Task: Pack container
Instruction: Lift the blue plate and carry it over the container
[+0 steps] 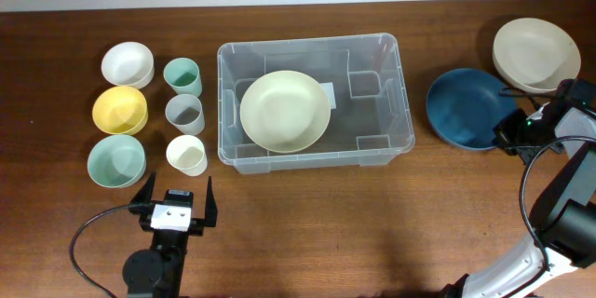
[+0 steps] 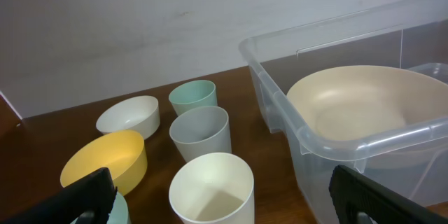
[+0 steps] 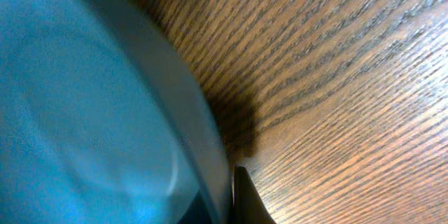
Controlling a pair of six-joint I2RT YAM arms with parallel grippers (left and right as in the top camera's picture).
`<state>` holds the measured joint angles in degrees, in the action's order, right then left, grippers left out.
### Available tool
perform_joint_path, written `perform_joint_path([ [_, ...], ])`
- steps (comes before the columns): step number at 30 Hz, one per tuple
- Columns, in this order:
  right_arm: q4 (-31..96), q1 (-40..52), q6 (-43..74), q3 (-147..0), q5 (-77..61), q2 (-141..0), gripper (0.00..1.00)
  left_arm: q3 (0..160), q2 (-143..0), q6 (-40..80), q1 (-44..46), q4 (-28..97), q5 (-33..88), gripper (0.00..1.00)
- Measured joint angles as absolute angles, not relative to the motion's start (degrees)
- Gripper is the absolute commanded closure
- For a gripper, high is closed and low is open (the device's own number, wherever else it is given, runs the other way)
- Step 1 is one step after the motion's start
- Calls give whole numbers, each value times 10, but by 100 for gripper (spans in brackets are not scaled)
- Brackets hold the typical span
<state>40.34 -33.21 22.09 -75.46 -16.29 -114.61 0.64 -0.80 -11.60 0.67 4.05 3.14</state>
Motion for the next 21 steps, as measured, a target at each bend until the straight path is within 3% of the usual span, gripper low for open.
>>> perform_joint_path([
  [8, 383, -349, 228, -754, -225, -1146, 96, 6, -8, -116, 7, 41, 31, 0],
  [21, 354, -446, 222, -752, -512, -1133, 96, 6, -8, -116, 7, 41, 31, 0],
])
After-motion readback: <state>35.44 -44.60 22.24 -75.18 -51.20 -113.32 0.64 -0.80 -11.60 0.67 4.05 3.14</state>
